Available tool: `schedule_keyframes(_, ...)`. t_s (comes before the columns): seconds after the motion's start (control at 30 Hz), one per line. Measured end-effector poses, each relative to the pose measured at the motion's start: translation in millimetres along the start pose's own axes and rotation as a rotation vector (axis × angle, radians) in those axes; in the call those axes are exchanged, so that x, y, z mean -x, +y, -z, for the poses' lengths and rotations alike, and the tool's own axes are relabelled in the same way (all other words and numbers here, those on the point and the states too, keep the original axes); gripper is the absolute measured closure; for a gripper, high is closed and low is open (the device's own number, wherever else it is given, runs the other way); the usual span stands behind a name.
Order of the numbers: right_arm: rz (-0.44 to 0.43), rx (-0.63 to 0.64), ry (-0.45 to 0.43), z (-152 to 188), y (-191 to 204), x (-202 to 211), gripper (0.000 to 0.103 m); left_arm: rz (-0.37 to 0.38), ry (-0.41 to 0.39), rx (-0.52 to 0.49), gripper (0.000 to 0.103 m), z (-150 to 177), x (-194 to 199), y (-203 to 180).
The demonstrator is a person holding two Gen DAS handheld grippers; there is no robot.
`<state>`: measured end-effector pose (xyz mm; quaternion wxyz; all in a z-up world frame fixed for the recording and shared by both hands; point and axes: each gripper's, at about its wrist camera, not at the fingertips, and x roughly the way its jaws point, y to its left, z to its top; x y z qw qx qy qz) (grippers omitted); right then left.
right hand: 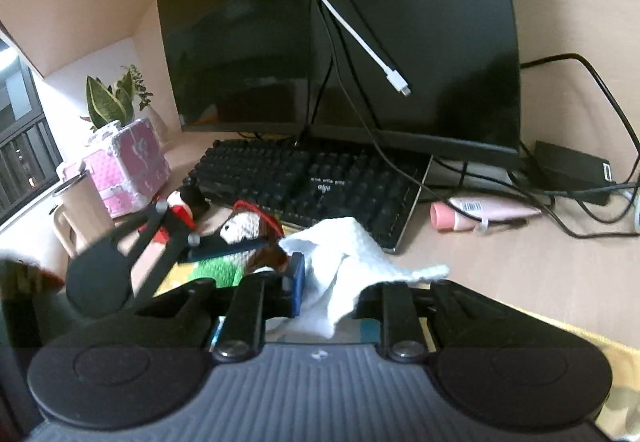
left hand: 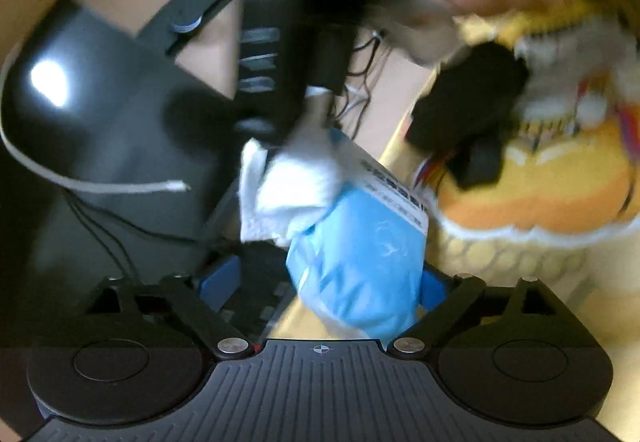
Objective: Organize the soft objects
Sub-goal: 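Rub the white tissue across the blue wipes pack's printed face with the right gripper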
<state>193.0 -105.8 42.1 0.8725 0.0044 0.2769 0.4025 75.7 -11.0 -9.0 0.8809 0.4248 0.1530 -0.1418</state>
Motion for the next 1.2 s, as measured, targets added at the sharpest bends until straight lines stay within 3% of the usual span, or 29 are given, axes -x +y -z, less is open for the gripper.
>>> schedule_keyframes(0.2,0.037,0.024,-0.007,10,2,-5,0.081,0.247,-0.05,0.264,0.009,-6,15,35)
schedule_keyframes(0.3,0.054,0.03,-0.017,16,1,-8,0.08,0.352,-0.061,0.435,0.004,-6,17,56)
schedule_keyframes(0.37,0.039,0.021,-0.022,15,0,-6,0.08,0.374,-0.021,0.523,0.004,-4,4,62)
schedule_keyframes(0.47,0.018,0.023,-0.03,13,1,-1,0.08,0.339,0.054,0.498,0.005,-2,-13,54)
schedule_keyframes(0.53,0.019,0.024,-0.046,11,0,7,0.08,0.392,0.099,0.497,0.029,3,-22,48)
schedule_keyframes(0.57,0.027,0.028,-0.058,11,0,11,0.08,0.43,0.121,0.5,0.049,6,-26,46)
schedule_keyframes(0.6,0.046,0.038,-0.074,10,1,15,0.08,0.463,0.139,0.506,0.051,7,-29,44)
schedule_keyframes(0.7,0.105,0.084,-0.112,10,7,23,0.079,0.451,0.145,0.48,0.05,7,-25,37)
schedule_keyframes(0.77,0.078,0.099,-0.109,12,14,23,0.078,0.43,0.152,0.488,0.048,8,-28,39)
schedule_keyframes(0.93,-0.134,0.103,-0.036,21,33,24,0.08,0.381,0.17,0.506,0.043,11,-34,44)
schedule_keyframes(1.03,-0.091,0.163,-0.001,26,39,20,0.08,0.377,0.176,0.514,0.041,12,-34,45)
schedule_keyframes(1.2,-0.032,0.092,0.006,26,11,29,0.08,0.376,0.177,0.514,0.038,13,-32,47)
